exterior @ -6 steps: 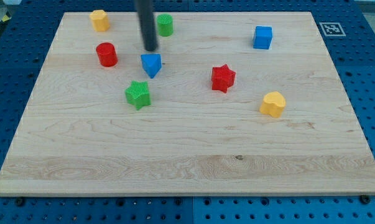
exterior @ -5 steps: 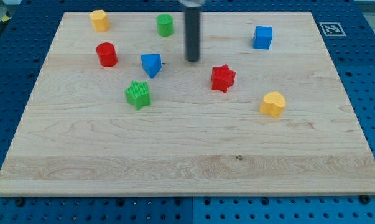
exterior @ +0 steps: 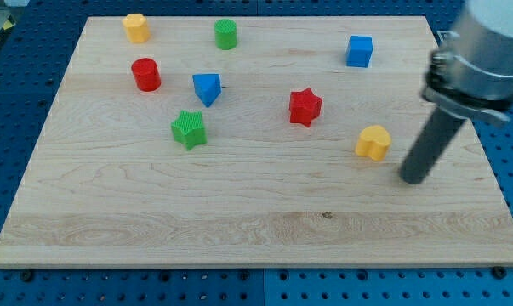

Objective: Slide the yellow heart up a bit

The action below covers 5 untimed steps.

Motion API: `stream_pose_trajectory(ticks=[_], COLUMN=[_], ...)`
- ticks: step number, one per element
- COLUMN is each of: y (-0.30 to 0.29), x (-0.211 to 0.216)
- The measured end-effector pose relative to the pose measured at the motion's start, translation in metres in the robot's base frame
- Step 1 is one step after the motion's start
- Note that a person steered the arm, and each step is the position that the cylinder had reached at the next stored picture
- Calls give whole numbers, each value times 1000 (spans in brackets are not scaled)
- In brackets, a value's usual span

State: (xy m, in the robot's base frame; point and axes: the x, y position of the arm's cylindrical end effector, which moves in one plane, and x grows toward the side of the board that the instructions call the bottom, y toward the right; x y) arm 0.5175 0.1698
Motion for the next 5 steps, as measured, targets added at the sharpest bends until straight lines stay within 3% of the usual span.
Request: stream_pose_trajectory(ticks=[1, 5], y=[-21, -7], x=[-4, -61])
